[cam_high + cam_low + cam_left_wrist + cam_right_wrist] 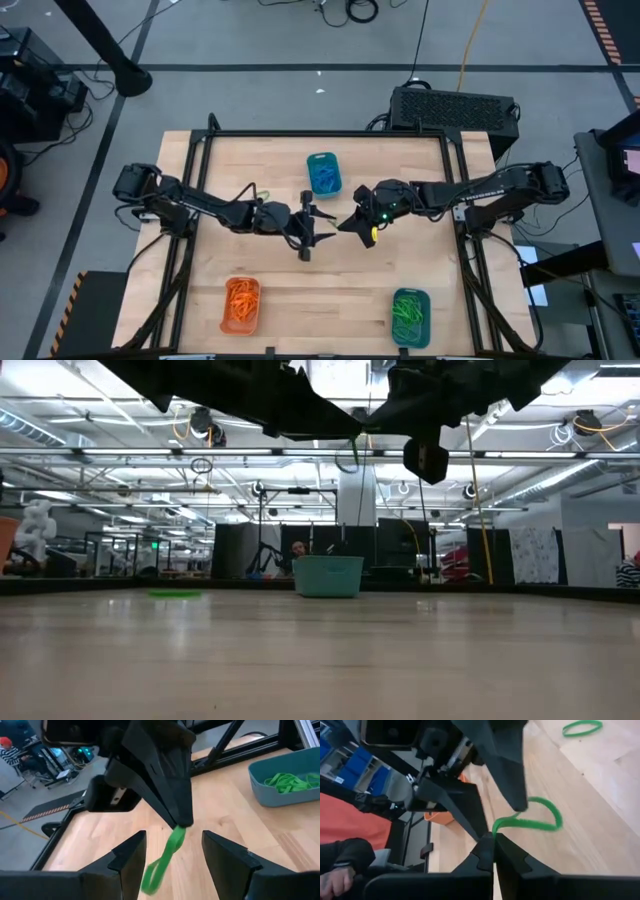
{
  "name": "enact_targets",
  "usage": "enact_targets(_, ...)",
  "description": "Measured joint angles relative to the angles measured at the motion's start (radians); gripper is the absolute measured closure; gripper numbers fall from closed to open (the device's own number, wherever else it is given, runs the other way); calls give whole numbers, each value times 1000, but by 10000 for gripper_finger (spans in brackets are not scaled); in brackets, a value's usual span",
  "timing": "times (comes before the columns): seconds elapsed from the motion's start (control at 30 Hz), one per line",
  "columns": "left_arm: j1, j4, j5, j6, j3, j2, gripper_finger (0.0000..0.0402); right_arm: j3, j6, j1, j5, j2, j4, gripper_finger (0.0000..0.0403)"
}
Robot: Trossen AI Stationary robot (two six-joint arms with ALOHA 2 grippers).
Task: Sort rubber bands into baskets
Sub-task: Put the green rubber band into the bottom bin
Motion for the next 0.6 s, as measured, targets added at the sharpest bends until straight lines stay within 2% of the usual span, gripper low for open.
enact_targets(0.3, 0, -3, -1, 0, 0, 0, 203, 0, 6, 0, -2, 0, 14, 402)
enact_targets(0.6, 0, -3, -1, -1, 0, 0, 257, 0, 25, -1, -7, 0, 51, 402)
